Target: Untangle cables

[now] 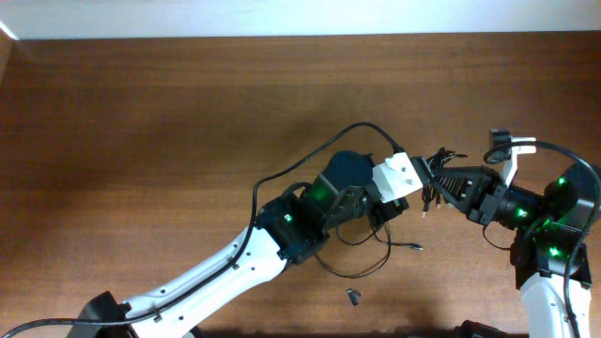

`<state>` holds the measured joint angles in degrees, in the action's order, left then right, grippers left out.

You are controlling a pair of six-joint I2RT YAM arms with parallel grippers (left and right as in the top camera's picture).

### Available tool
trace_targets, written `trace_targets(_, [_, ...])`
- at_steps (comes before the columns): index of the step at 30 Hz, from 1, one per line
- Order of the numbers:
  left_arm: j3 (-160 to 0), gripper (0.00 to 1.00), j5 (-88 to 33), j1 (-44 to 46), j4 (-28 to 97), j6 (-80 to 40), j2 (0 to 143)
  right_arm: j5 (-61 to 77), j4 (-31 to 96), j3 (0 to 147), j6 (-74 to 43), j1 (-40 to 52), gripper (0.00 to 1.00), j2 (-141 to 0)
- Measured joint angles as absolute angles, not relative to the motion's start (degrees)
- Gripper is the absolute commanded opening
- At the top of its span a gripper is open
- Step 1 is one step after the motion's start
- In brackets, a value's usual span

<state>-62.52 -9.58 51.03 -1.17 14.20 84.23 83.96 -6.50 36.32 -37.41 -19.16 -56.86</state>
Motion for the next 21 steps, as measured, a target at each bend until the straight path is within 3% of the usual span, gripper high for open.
trace_targets(11, [-62.5,0.00,5.0,51.1,-0.4,14.2,84.2,85.2,-7.3,36.3,-37.4,-19.2,0.04,-56.9])
trace_targets(21, [-62.6,0.00,5.1,50.8,11.0,14.2,84.8,87.8,-26.4,36.1,-37.5,-19.2,0.04,-56.2])
